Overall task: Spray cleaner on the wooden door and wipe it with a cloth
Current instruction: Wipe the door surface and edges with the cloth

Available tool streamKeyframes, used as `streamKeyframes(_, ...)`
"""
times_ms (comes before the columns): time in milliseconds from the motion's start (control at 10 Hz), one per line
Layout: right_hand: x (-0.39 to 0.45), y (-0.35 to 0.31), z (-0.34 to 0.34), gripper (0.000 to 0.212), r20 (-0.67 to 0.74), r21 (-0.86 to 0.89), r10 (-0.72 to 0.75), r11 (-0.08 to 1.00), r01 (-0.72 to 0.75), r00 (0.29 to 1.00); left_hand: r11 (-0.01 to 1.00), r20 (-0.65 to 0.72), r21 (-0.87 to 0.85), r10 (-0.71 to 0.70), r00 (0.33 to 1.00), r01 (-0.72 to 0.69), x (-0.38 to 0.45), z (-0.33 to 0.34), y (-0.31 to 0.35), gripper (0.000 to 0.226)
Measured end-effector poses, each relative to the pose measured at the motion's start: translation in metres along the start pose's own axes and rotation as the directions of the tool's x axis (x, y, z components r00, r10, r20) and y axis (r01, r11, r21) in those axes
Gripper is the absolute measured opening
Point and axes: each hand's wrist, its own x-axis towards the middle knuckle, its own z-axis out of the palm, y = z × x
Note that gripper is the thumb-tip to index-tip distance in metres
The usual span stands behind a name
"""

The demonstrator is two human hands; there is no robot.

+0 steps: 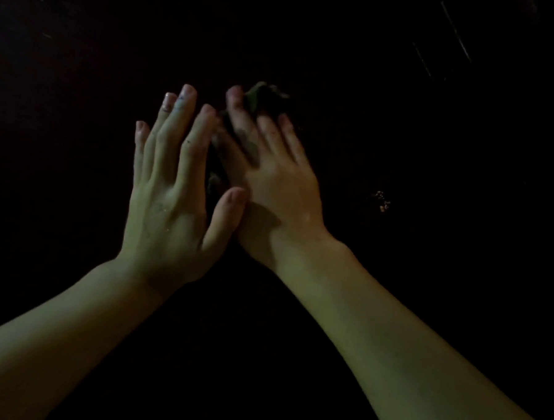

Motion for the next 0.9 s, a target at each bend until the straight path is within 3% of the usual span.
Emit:
streamKeyframes(200,-0.06,0.055,-0.004,0.062,-0.088,0.011,0.419,0.908,-0.419,0.904,0.999,0.081,0.033,-0.034,0.996,0.031,0.0,0.006,-0.001,0.062)
streamKeyframes(300,-0.079,0.05,-0.007,0.063,-0.049,0.009,0.462,0.887,-0.462,0.886,0.995,0.063,0.099,-0.019,0.998,0.012,0.006,0.008,0.002,0.061)
streamKeyframes(400,-0.048,0.039,-0.01,0.063,-0.01,0.027,0.233,0.972,-0.233,0.972,0.992,0.068,0.124,-0.033,0.997,0.025,0.011,0.009,0.004,0.06)
streamKeyframes(500,-0.016,0.038,-0.01,0.056,-0.015,0.06,0.023,0.998,-0.023,1.0,0.989,0.061,0.146,-0.047,0.997,0.037,0.02,0.012,0.007,0.06)
streamKeyframes(600,-0.032,0.05,-0.005,0.058,-0.084,0.099,0.189,0.979,-0.18,0.978,0.976,0.107,0.219,-0.035,0.994,0.011,0.027,0.015,0.011,0.062)
streamKeyframes(700,-0.079,0.074,0.003,0.059,-0.198,0.101,0.481,0.877,-0.47,0.854,0.957,0.188,0.29,-0.027,0.982,-0.029,0.029,0.018,0.012,0.07)
streamKeyframes(800,-0.131,0.101,0.003,0.059,-0.186,0.075,0.653,0.755,-0.652,0.734,0.946,0.215,0.321,-0.042,0.976,-0.03,0.029,0.018,0.013,0.074)
streamKeyframes(900,-0.157,0.105,-0.002,0.063,-0.106,0.06,0.736,0.676,-0.734,0.669,0.943,0.226,0.33,-0.04,0.973,-0.038,0.03,0.018,0.017,0.075)
